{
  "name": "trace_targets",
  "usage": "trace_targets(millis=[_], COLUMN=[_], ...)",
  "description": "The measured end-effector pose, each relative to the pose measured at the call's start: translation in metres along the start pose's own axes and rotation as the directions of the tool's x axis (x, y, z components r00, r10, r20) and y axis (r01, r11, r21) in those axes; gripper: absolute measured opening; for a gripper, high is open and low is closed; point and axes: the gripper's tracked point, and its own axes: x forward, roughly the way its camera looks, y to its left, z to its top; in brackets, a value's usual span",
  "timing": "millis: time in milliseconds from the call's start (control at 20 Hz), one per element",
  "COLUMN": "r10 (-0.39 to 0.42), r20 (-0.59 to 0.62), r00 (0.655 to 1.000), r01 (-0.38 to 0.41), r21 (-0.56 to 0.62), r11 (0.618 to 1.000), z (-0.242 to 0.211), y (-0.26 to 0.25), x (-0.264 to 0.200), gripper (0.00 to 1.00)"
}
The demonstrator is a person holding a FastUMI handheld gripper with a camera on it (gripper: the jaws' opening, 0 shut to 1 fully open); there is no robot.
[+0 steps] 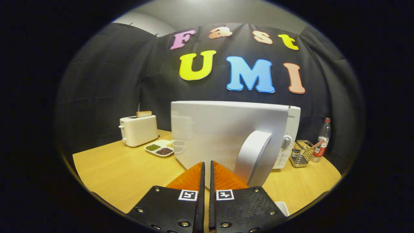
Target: Open the microwave, put the food inside, and close the microwave door.
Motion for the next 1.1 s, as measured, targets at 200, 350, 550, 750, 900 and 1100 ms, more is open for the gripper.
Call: trace_targets(millis=[200,350,550,750,900,1100], r10=[-0.121,-0.182,-0.251,-0.277,-0.297,-0.3], r20=[0.052,0.08,0.11,0.099,0.086,0.092], r00=[0.991,0.98,0.962,0.956,0.951,0.95], r01=[0.124,0.189,0.266,0.29,0.306,0.309], r21=[-0.049,-0.088,-0.147,-0.152,-0.125,-0.106], r11=[0.991,0.978,0.953,0.945,0.944,0.945], z=[0.019,0.028,0.04,0.042,0.041,0.044], y=[-0.043,-0.063,-0.082,-0.092,-0.103,-0.108], x=[0.028,0.049,0.065,0.09,0.111,0.122], gripper=[0.07,0.07,0.06,0.07,0.07,0.07])
